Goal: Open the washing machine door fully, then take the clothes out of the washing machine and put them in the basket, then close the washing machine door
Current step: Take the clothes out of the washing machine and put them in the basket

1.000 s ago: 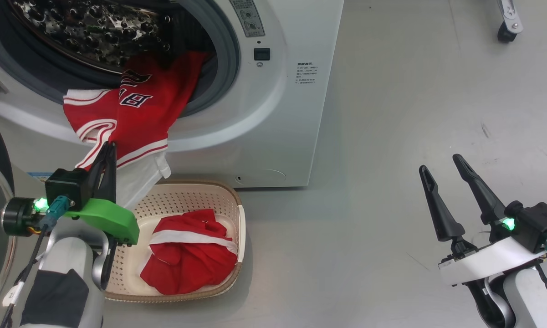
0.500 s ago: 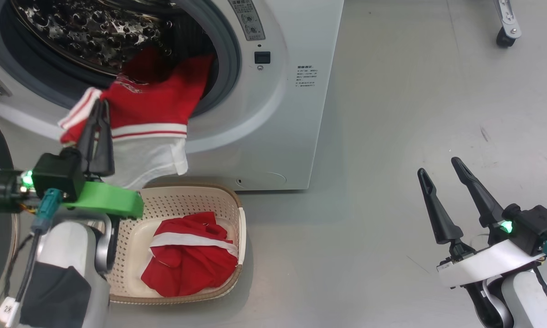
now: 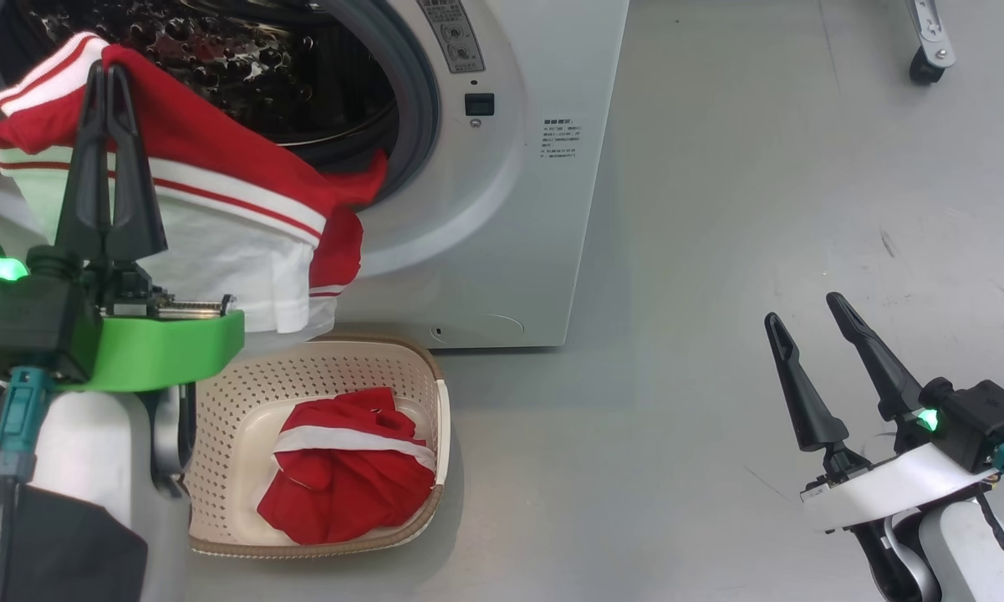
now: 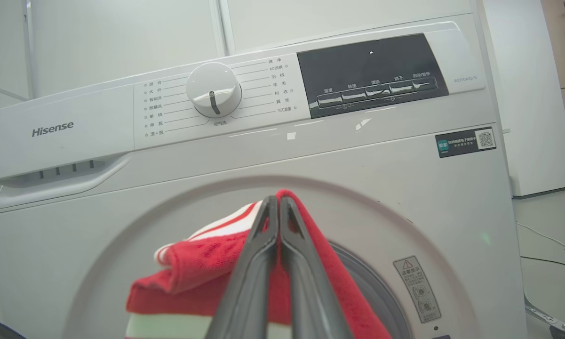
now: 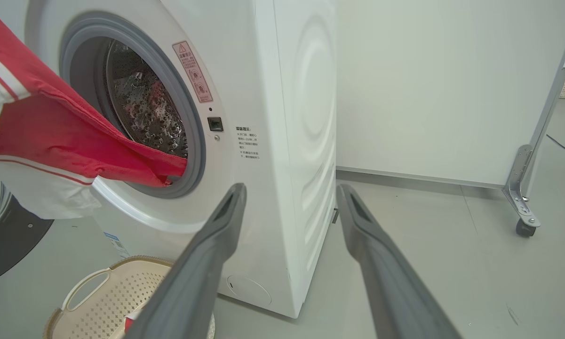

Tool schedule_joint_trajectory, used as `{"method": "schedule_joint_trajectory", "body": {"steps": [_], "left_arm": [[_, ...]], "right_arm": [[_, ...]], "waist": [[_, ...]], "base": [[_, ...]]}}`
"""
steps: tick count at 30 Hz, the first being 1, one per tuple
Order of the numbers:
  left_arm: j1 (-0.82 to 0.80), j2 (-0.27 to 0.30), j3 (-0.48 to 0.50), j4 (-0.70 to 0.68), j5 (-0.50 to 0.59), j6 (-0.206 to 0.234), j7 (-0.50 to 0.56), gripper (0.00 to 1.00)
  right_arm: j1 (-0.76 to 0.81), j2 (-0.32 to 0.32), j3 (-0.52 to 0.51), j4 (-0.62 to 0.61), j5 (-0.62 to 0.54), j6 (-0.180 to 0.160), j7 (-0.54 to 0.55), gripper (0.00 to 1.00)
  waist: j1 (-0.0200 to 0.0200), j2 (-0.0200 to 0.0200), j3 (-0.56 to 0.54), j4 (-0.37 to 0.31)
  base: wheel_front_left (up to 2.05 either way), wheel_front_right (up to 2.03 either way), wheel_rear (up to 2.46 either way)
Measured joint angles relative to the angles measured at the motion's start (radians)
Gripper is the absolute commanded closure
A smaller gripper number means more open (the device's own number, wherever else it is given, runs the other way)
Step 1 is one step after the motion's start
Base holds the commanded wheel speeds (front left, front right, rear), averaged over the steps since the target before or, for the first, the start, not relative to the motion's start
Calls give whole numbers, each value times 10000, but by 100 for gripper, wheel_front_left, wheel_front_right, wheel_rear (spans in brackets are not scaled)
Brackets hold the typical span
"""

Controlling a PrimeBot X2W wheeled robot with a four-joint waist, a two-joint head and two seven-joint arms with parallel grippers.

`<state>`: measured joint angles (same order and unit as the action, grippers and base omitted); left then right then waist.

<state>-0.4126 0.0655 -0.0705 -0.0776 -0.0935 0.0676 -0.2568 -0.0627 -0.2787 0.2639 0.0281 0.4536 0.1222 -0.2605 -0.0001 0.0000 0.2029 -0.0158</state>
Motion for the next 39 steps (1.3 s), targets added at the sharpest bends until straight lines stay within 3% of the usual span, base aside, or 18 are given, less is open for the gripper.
{"method": "schedule_joint_trajectory", "body": {"steps": [8, 18, 39], "left_arm": [[782, -90, -251, -13, 86, 8, 0, 100], [1927, -104, -612, 1233, 267, 25, 2, 100], [1872, -155, -941, 3306, 527, 255, 508, 100]], "right_arm": [[1, 0, 15, -8, -29, 0, 0, 0], [1, -33, 58, -153, -63, 0, 0, 0], [-242, -552, 153, -568, 173, 0, 0, 0]], "waist": [[0, 0, 58, -20], [0, 0, 332, -110], [0, 0, 1891, -412]], "base": [[0, 0, 0], [0, 0, 0], [0, 0, 0]]}}
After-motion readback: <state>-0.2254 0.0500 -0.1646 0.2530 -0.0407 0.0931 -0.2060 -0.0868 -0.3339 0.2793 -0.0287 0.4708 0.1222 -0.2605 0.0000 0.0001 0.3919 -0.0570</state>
